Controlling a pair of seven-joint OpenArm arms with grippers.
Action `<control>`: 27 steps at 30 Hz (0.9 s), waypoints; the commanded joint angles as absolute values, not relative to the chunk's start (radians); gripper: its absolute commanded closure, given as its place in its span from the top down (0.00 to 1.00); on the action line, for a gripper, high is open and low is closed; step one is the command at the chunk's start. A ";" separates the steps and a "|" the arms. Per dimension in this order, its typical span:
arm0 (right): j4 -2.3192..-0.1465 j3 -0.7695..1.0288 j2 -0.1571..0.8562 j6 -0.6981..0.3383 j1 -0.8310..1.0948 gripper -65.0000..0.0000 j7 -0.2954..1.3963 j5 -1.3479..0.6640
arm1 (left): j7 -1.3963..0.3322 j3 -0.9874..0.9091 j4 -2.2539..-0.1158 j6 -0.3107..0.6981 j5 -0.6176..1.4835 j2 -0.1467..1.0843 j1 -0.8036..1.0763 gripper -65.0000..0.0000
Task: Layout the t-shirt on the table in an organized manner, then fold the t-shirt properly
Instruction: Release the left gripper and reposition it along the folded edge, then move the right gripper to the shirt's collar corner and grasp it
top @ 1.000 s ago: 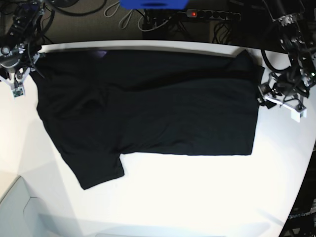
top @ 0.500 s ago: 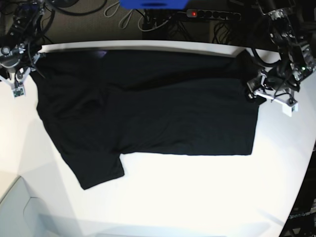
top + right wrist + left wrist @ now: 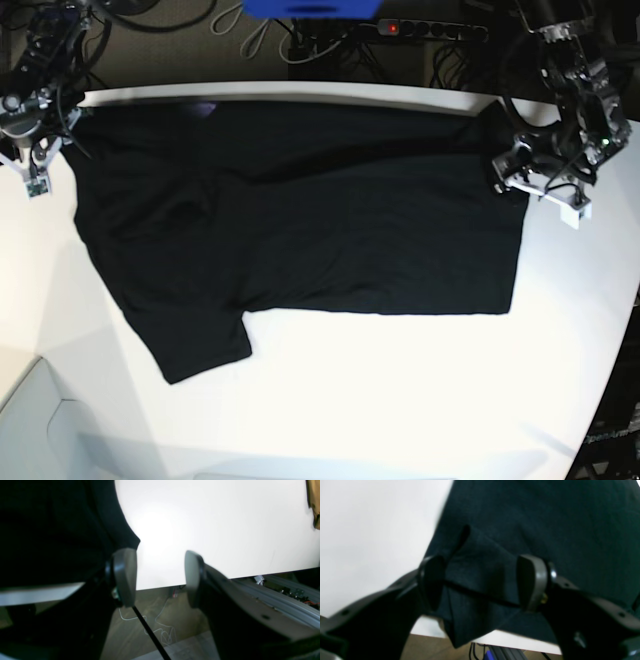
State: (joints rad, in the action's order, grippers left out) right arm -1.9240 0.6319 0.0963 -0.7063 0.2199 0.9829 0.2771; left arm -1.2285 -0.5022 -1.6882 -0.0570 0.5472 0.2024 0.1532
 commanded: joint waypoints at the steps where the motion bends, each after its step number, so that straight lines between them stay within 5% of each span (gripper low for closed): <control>1: -1.940 0.634 0.107 -0.698 0.216 0.48 0.977 0.282 | -1.218 -0.503 -1.704 -0.064 0.558 0.217 0.147 0.68; 5: -1.940 0.634 0.107 -0.698 0.216 0.48 0.977 0.282 | -1.218 -0.501 -1.701 -0.062 0.558 0.217 0.145 0.63; 10: -1.940 0.634 0.107 -0.698 0.216 0.48 0.977 0.282 | -1.218 -0.503 -1.650 -0.061 0.561 0.216 0.139 0.37; 15: -1.940 0.634 0.107 -0.698 0.216 0.48 0.977 0.282 | -1.218 -0.501 -1.630 -0.059 0.567 0.216 0.119 0.33; 21: -1.940 0.638 0.107 -0.698 0.216 0.48 0.977 0.282 | -1.224 -0.509 -1.638 -0.061 0.568 0.216 0.085 0.00; 27: -1.940 0.641 0.107 -0.698 0.216 0.48 0.977 0.282 | -1.228 -0.509 -1.649 -0.064 0.568 0.217 0.070 0.00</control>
